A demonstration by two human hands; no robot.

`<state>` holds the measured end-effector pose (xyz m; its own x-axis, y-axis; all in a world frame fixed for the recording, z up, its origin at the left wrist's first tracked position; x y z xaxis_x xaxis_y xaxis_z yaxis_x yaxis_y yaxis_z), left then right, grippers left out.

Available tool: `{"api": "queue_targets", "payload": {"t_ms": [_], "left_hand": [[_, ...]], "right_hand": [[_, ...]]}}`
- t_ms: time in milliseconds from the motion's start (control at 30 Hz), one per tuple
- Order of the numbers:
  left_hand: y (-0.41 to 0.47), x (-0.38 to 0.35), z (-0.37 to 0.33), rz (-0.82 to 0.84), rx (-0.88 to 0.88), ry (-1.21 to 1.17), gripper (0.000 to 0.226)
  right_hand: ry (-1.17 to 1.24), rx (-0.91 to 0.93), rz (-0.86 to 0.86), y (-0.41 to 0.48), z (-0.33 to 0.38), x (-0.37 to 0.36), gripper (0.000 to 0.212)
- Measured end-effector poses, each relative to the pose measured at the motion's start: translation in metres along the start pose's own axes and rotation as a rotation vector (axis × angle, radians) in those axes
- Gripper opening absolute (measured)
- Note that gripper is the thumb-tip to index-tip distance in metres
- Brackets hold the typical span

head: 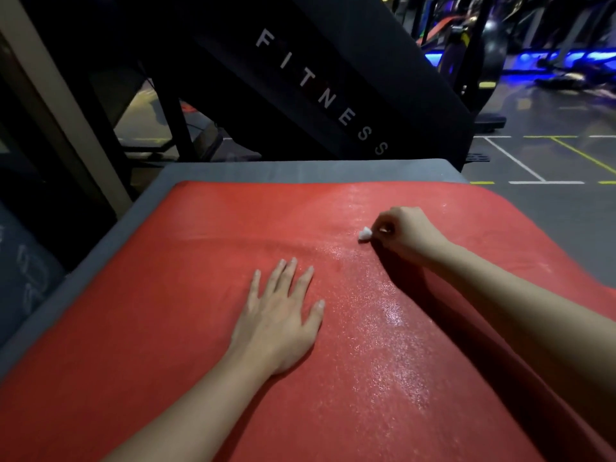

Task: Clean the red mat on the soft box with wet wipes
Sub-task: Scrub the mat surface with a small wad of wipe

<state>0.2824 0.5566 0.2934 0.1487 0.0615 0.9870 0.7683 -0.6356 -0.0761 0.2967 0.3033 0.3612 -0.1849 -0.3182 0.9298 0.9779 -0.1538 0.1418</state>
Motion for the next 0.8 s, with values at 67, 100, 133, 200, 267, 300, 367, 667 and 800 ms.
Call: {"api": "queue_targets", "payload": {"t_ms": [67, 100, 133, 200, 267, 300, 367, 667, 800], "left_hand": [[0.000, 0.001, 0.000, 0.002, 0.001, -0.004, 0.079], [0.000, 0.001, 0.000, 0.002, 0.003, -0.005, 0.080], [0.000, 0.002, 0.001, 0.002, 0.006, -0.004, 0.080], [0.000, 0.002, 0.001, 0.005, 0.010, 0.004, 0.080], [0.000, 0.002, 0.000, 0.009, 0.014, 0.016, 0.079], [0.001, 0.002, 0.000, 0.008, 0.019, 0.019, 0.079], [0.001, 0.002, -0.001, 0.012, 0.022, 0.025, 0.079], [0.001, 0.006, -0.001, 0.015, 0.018, -0.004, 0.082], [0.001, 0.006, -0.001, 0.032, 0.025, 0.012, 0.081]], "right_hand": [[0.016, -0.038, -0.059, 0.021, -0.009, -0.002, 0.013], [0.036, -0.069, -0.077, 0.028, -0.013, -0.004, 0.012], [0.063, -0.105, -0.087, 0.032, -0.017, -0.005, 0.012], [0.117, -0.158, -0.059, 0.031, -0.021, -0.003, 0.016], [0.138, -0.151, 0.056, 0.024, -0.019, 0.002, 0.022], [0.132, -0.131, 0.138, 0.020, -0.017, 0.002, 0.024], [0.085, -0.095, 0.233, 0.019, -0.016, 0.002, 0.025], [0.081, -0.249, -0.066, 0.105, -0.040, -0.004, 0.015], [0.082, -0.246, 0.084, 0.099, -0.045, 0.006, 0.025]]}}
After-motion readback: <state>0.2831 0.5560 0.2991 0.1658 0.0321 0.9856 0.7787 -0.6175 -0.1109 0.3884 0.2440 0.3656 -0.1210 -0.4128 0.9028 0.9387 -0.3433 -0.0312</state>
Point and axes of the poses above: each hand's wrist, its own y-axis towards the middle knuckle, its own x-axis out of the back of the hand, z = x × y, the point moved 7 cm from there along y, towards the middle knuckle, and after that the axes turned 7 degrees about z, right-handed, at the moved point
